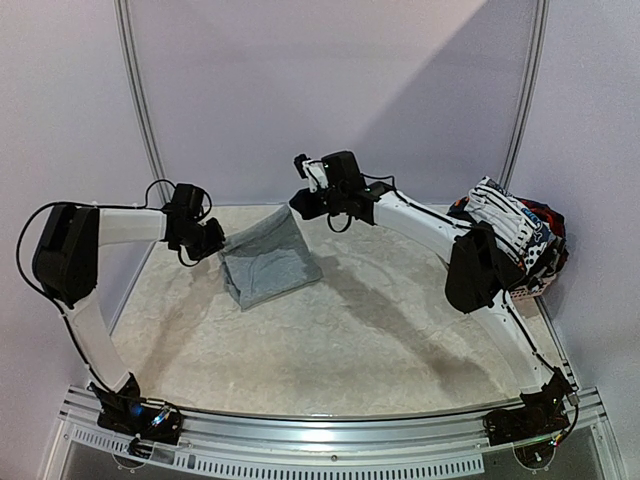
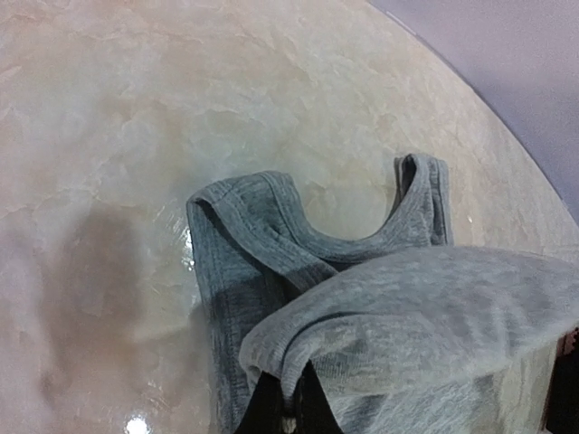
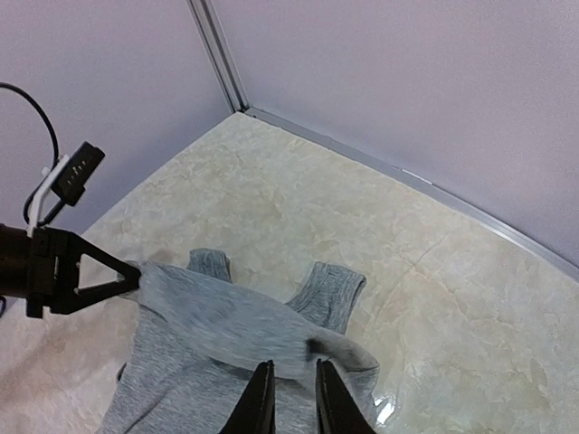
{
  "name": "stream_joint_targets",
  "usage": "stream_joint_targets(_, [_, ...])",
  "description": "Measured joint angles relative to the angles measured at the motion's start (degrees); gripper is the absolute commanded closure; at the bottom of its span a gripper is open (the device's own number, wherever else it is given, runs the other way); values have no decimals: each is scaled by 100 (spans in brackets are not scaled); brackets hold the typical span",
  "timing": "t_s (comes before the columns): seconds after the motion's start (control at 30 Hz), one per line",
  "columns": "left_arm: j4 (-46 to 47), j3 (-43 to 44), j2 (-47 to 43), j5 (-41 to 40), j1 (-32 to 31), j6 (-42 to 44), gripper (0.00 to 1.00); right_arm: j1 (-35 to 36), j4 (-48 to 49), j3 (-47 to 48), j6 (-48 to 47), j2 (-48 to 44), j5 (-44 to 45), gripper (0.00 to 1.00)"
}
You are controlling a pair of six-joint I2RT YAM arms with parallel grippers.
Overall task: Fold and stack the mixed laundry pile
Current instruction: Fold the 2/3-rectangle-folded tank top at the center of the board.
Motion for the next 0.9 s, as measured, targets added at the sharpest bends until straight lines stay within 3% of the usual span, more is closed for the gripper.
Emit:
stream_joint_targets(0.07, [2, 125, 151, -17, 35, 2, 100, -7, 66, 0, -11, 0, -4, 62])
stream_joint_targets(0.27, [-120, 717, 651, -35, 138, 55, 100, -39, 151, -61, -28, -9, 9, 45])
stream_joint_targets(0.47, [-332, 1405, 1209, -13, 354, 81, 98, -48, 271, -1674, -63, -702, 76, 32])
stream_joint_targets(0.5, [-387, 1460, 1255, -13, 396, 90, 94, -48, 284, -2000, -70, -885, 111, 31])
stream_joint_targets(0.53, [-479, 1550, 1314, -17, 442, 103, 84, -48, 289, -2256, -63, -1051, 138, 30])
stream_joint_targets(0.6, [-645, 1770, 1427, -26, 529, 188, 52, -50, 352, -2924, -66, -1541, 205, 27])
stream_joint_targets(0.7, [-929, 2310, 1668, -15, 693, 315, 17, -50, 457, -3716, -35, -2288, 286, 23])
stream_joint_targets(0.73, [-1016, 2540, 1759, -15, 761, 356, 10, -50, 549, -3978, -7, -2566, 297, 22])
stream_joint_targets(0.9, [-1246, 2590, 1593, -214, 828, 632, 7, -50, 841, -4968, 116, -3707, 367, 18])
